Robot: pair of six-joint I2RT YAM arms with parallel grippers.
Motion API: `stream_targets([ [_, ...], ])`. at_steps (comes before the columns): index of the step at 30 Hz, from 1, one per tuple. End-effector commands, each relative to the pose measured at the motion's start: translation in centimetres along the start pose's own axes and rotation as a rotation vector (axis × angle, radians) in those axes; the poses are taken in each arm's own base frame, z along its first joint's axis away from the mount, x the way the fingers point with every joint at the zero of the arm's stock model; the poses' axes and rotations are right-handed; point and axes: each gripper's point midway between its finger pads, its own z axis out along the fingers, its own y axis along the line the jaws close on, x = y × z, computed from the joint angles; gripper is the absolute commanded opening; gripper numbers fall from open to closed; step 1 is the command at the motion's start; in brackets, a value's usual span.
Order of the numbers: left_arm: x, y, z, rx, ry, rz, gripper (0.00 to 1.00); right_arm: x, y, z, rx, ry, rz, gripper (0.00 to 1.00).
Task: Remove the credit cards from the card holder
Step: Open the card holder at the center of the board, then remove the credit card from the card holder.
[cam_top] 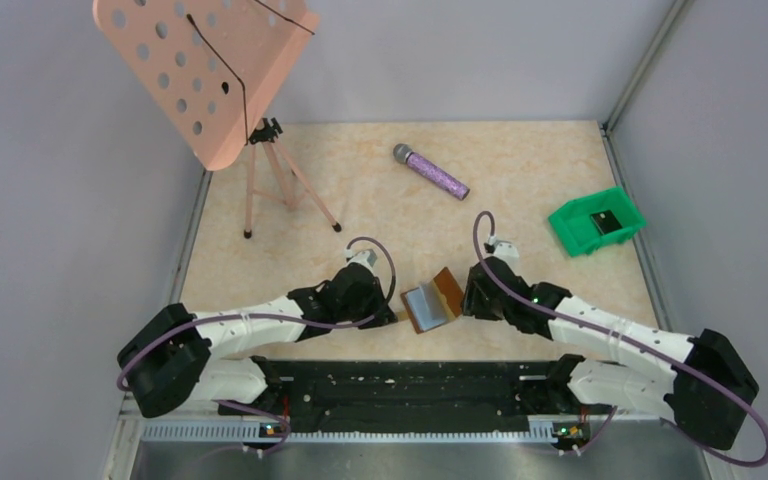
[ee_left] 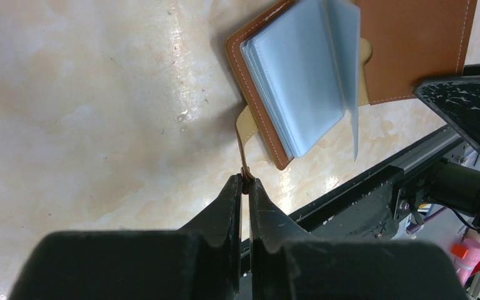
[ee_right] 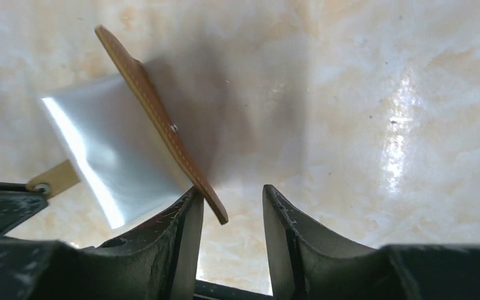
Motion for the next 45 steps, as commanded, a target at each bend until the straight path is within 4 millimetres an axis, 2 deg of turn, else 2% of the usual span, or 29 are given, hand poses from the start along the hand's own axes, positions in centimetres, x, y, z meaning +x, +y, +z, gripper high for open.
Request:
stream_targets([
  [1, -1.9, -2.8, -0.8, 0.09, -0.056, 0.022, 0.0, -1.9, 1.8, -1.9, -0.071, -0.024, 0.017, 0.42],
  [6, -1.9, -2.8, -0.9, 0.092, -0.057, 0.022, 0.0, -3.7, 2.8, -4.2, -0.116, -0.067, 0.03, 0.45],
  [9, -1.9, -2.9, -0.9, 0.094, -0.058, 0.024, 0.0, -4.8, 4.3, -5.6, -0.186, -0.086, 0.025, 0.43],
  [12, -2.0, -3.1, -1.0, 0.103, -0.057, 0.025, 0.0, -5.4, 6.7, -6.8, -0.299, -0.092, 0.016, 0.39],
  [16, -2.1, -3.4, -1.2, 0.113, -0.062, 0.024, 0.0, -5.4, 11.4, -8.2, -0.514, -0.097, 0.015, 0.35],
  [18, -2.2, -3.4, -1.3, 0.115, -0.066, 0.024, 0.0, -5.1, 13.6, -8.2, -0.594, -0.09, 0.02, 0.34],
  [23, -2.1, -3.2, -1.4, 0.11, -0.068, 0.019, 0.0, -2.6, 15.6, -5.2, -0.575, -0.017, -0.016, 0.35],
  [26, -2.2, -3.1, -1.6, 0.108, -0.075, 0.021, 0.0, -1.6, 15.1, -2.7, -0.501, 0.007, -0.02, 0.35],
  [28, -2.2, -2.8, -1.6, 0.099, -0.079, 0.021, 0.0, -1.7, 13.6, -1.3, -0.413, -0.017, -0.026, 0.36],
  [31, -2.2, -2.7, -1.7, 0.095, -0.082, 0.022, 0.0, -1.7, 11.6, 0.1, -0.308, -0.045, -0.044, 0.45],
  [39, -2.3, -2.3, -2.0, 0.079, -0.094, 0.031, 0.0, -0.1, 8.8, 2.6, -0.239, -0.006, -0.056, 0.66],
  [42, -2.8, -1.2, -2.1, 0.023, -0.122, 0.035, 0.0, 0.3, 7.4, 3.4, -0.231, 0.011, -0.036, 0.69],
  [45, -2.8, -0.9, -2.2, 0.011, -0.13, 0.038, 0.0, 0.4, 7.0, 3.5, -0.251, 0.005, -0.053, 0.7],
])
